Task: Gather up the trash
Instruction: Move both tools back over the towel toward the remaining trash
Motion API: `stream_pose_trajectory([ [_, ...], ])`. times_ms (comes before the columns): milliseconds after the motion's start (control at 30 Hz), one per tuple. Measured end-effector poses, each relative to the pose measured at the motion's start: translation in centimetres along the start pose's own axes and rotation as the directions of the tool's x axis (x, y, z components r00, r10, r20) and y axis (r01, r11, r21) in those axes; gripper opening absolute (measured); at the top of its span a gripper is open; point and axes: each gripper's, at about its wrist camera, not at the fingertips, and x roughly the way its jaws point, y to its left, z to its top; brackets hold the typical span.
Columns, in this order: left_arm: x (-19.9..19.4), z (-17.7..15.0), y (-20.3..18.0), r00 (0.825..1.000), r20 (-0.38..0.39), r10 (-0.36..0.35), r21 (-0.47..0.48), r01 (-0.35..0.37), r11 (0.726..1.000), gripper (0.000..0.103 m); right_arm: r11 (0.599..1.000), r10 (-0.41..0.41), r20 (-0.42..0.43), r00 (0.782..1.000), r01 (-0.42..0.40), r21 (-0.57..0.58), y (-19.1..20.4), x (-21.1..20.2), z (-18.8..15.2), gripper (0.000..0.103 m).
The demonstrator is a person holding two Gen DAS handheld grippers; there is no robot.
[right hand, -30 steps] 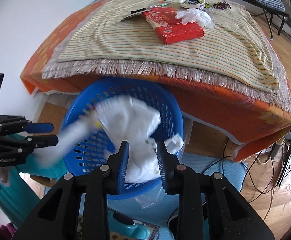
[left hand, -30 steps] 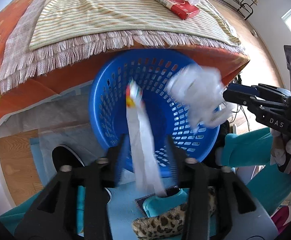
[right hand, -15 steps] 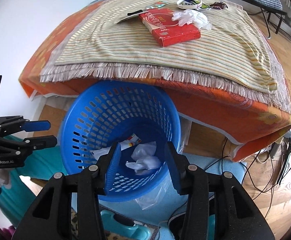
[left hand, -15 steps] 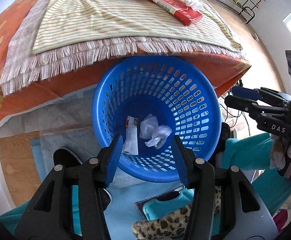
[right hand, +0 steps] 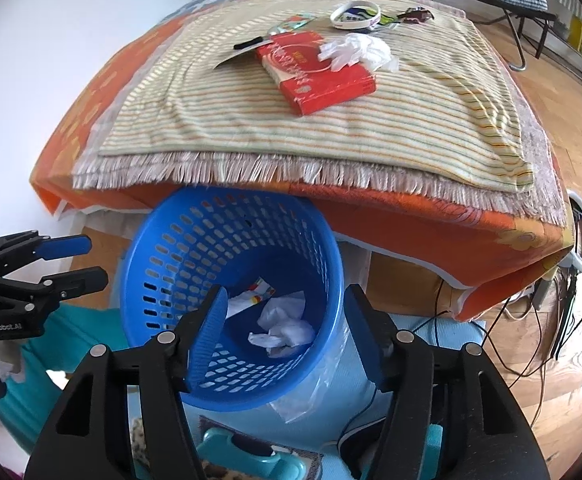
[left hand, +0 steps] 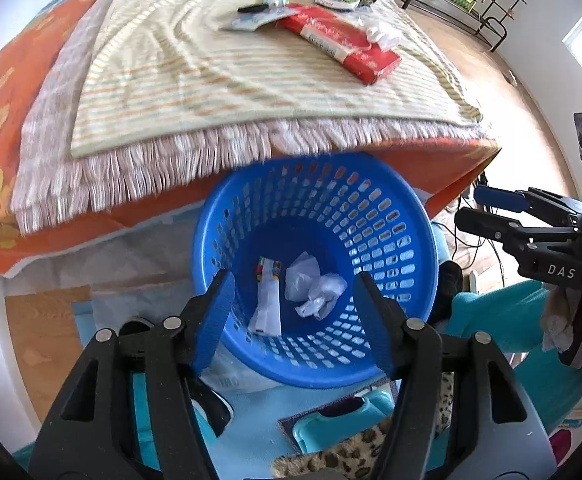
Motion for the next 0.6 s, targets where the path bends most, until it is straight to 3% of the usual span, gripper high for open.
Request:
stream_pose_trajectory([
  [600,-1.4,8.5,0.2,0.991,0.125,0.038,0.068,-0.047,0.997,0.063,0.998,-0.02,0.11,0.994,0.013,0.069,-3.1,-3.0,6.4,0.062],
])
